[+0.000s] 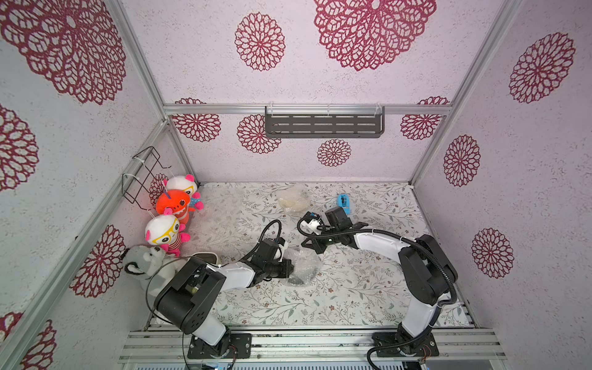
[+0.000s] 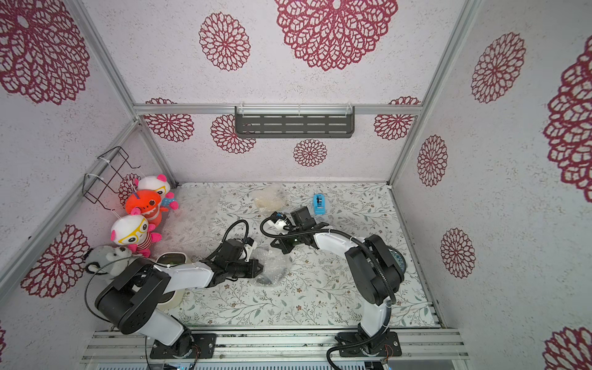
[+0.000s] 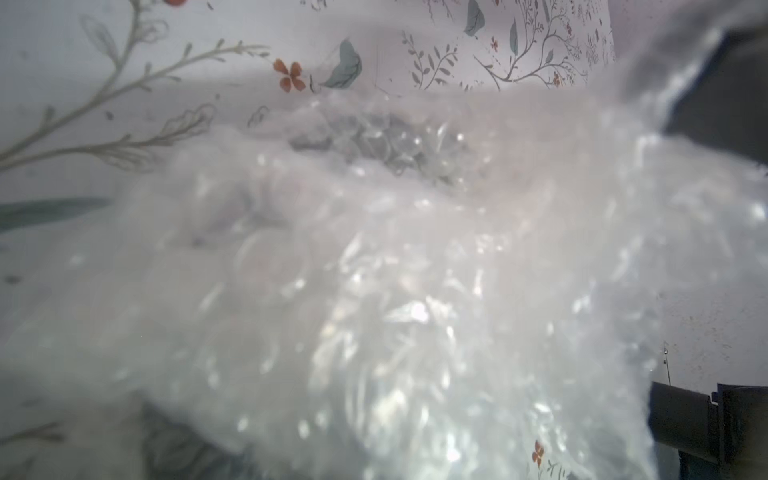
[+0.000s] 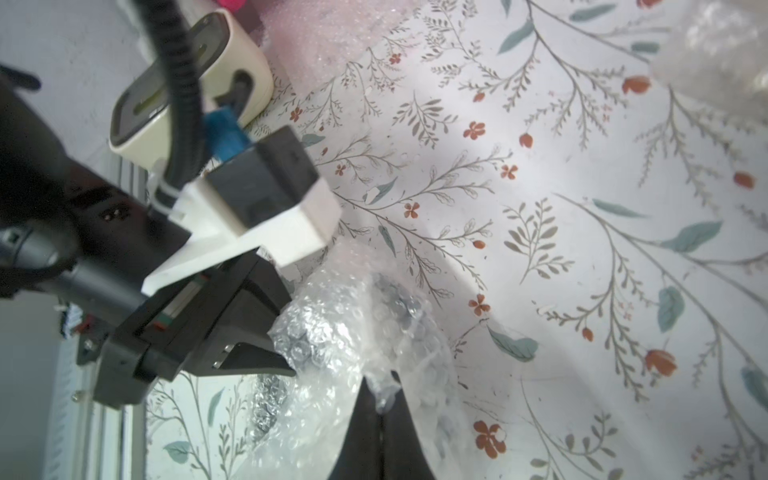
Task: Wrap dinner plates in bubble wrap
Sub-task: Wrap the plate in the bubble wrap.
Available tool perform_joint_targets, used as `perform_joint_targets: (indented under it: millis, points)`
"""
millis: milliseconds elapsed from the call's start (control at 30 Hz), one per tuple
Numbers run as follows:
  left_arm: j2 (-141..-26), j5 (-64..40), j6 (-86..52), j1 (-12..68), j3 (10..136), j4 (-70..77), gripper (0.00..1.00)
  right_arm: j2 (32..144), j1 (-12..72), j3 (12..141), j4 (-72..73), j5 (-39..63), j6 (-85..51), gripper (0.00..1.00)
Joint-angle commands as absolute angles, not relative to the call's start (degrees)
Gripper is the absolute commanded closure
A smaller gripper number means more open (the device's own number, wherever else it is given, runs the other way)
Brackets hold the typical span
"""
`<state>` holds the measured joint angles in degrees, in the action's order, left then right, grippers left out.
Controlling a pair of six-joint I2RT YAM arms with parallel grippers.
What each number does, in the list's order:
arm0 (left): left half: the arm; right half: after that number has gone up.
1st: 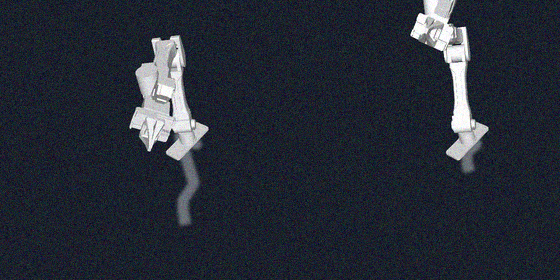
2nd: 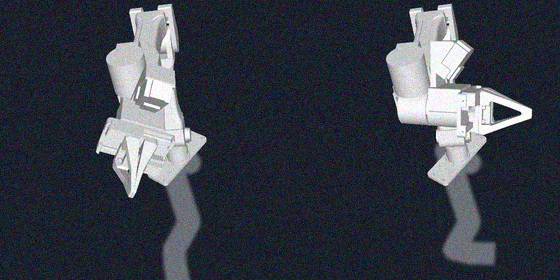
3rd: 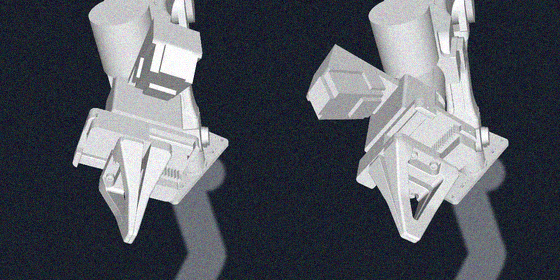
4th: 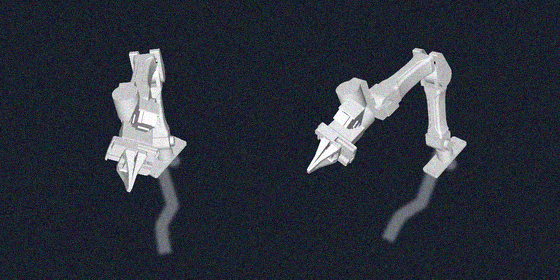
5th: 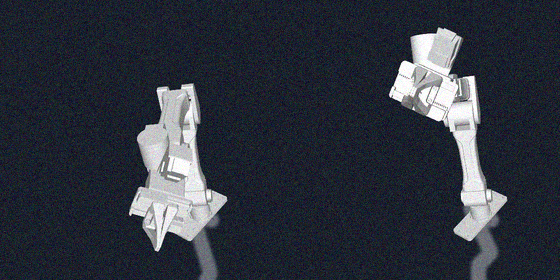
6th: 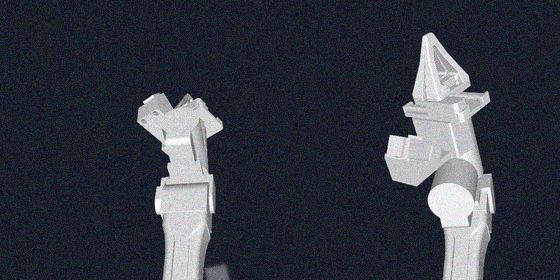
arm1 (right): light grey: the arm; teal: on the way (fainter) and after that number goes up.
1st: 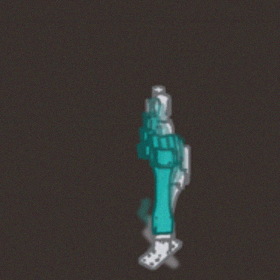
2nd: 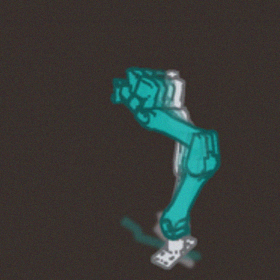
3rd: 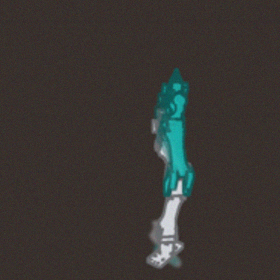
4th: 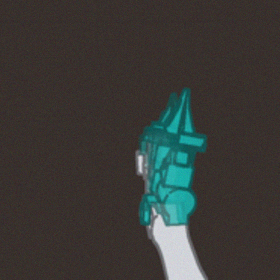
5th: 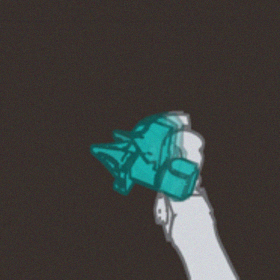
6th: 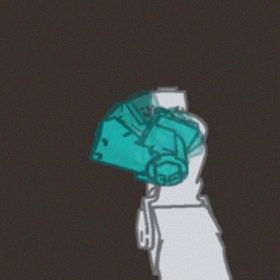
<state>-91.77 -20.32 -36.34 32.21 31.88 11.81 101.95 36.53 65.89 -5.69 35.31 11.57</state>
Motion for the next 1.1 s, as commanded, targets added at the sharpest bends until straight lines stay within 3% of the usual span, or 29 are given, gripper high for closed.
perform_joint_targets:
  millis: [0, 300, 767, 1067]
  points:
    - [-95.26, -15.12, -41.64, 32.70, 31.18, 11.31, 1.00, 94.75, 41.17, 63.63, -9.17, 33.74, 31.22, 1.00]
    - [-93.91, -14.98, -45.77, 32.89, 31.55, 13.48, 0.98, 91.47, 53.01, 46.15, -2.34, 8.42, 58.08, 1.00]
    - [-71.98, -15.25, -46.28, 31.26, 37.17, -2.44, 0.70, 92.60, 57.74, 39.29, 6.41, 2.81, 63.70, 1.00]
    - [-94.51, -18.42, -50.71, 33.38, 51.46, -9.84, 0.87, 90.47, 58.01, 39.01, 8.57, 2.42, 63.92, 1.00]
